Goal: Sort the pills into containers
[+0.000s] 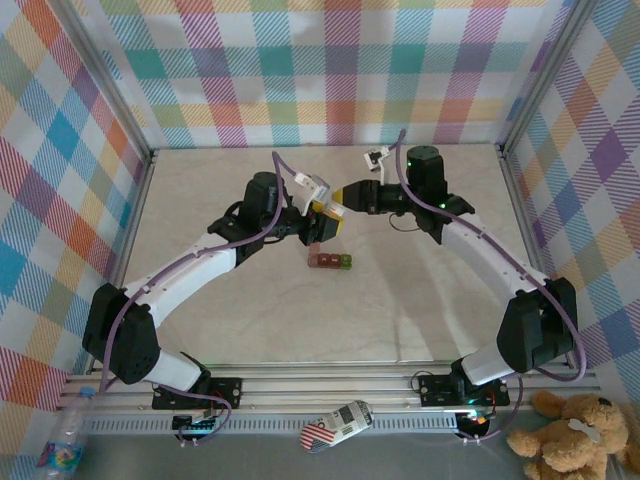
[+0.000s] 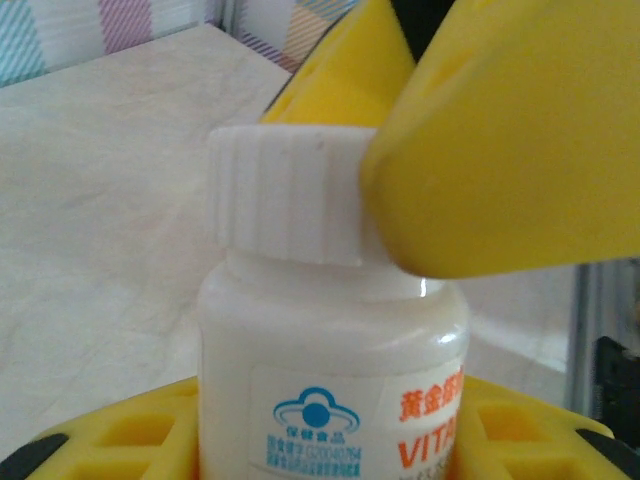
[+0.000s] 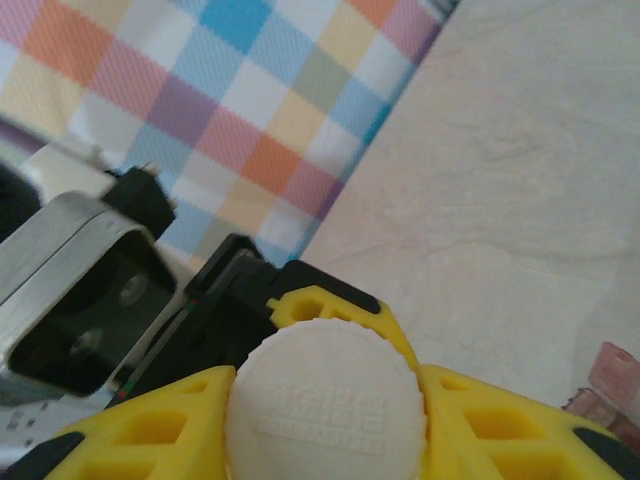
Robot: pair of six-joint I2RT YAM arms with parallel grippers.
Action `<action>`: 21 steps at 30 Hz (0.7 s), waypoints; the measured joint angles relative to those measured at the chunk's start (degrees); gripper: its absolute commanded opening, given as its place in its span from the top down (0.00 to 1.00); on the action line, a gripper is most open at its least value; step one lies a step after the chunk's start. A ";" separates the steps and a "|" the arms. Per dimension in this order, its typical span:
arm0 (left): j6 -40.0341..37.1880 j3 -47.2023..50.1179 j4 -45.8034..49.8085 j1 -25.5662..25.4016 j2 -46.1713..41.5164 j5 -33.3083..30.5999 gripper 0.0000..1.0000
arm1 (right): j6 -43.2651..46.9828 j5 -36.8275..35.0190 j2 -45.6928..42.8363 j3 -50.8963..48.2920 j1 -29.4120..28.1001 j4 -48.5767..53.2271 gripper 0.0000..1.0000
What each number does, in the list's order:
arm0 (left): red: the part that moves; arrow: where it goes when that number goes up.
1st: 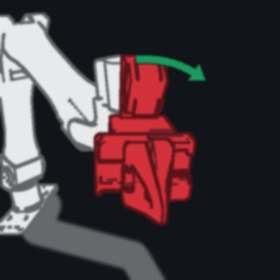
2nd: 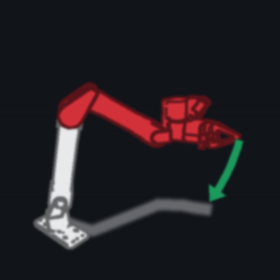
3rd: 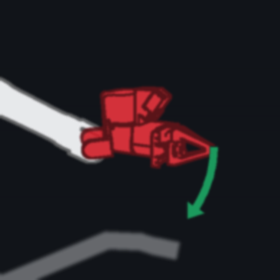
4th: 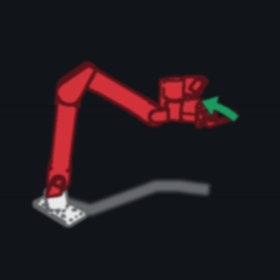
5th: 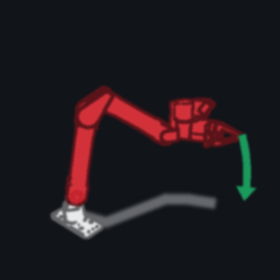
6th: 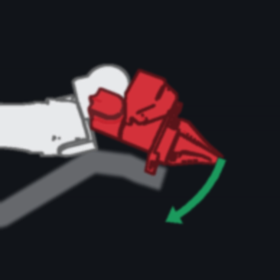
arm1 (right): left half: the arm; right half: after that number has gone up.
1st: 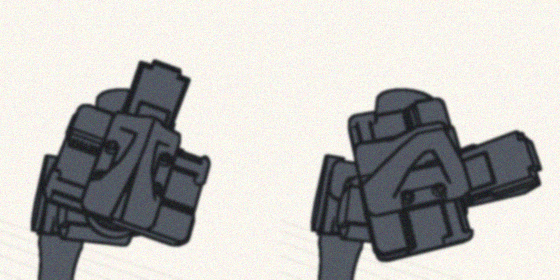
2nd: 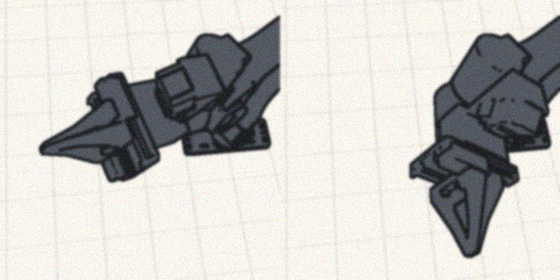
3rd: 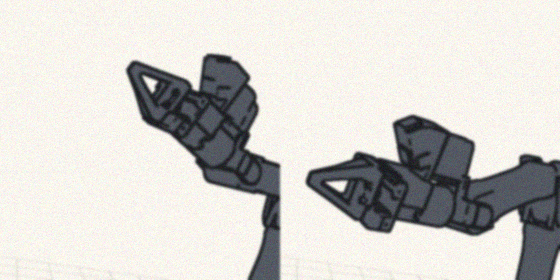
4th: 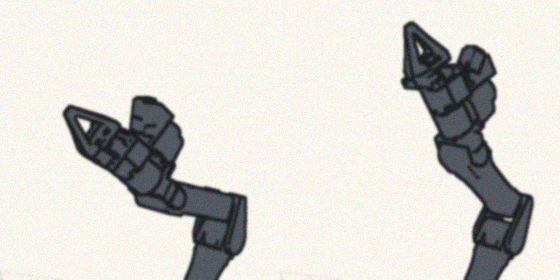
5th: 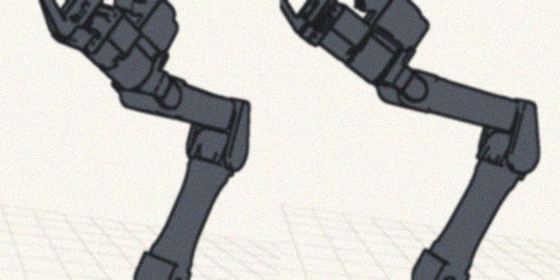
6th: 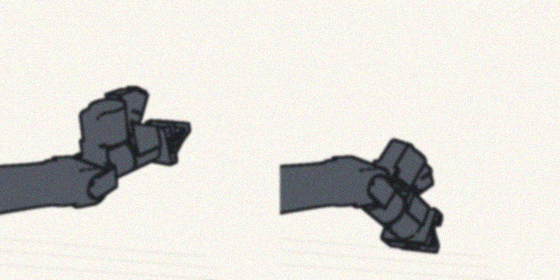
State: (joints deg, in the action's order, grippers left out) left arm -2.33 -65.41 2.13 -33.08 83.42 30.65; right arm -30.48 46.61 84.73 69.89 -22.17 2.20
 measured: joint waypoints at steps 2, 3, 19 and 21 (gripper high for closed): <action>0.83 0.00 -0.94 0.17 -0.04 1.53 1.00 | 0.39 2.32 0.02 0.02 0.59 -1.07 0.54; 1.09 0.00 -1.25 0.22 -0.11 2.01 1.00 | 0.39 3.02 0.04 0.02 0.76 -1.49 0.50; -1.75 0.00 -0.33 0.59 -0.26 -7.67 1.00 | -10.75 -15.82 -3.54 0.31 1.09 6.97 0.22; -1.99 0.00 -0.26 0.59 -0.26 -7.93 1.00 | -11.39 -17.40 -3.13 1.03 0.02 8.00 0.22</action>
State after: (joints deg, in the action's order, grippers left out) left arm -4.32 -65.41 1.87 -32.49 83.15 22.72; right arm -41.87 29.21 81.60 70.91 -22.15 10.20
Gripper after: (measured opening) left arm 0.443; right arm 0.784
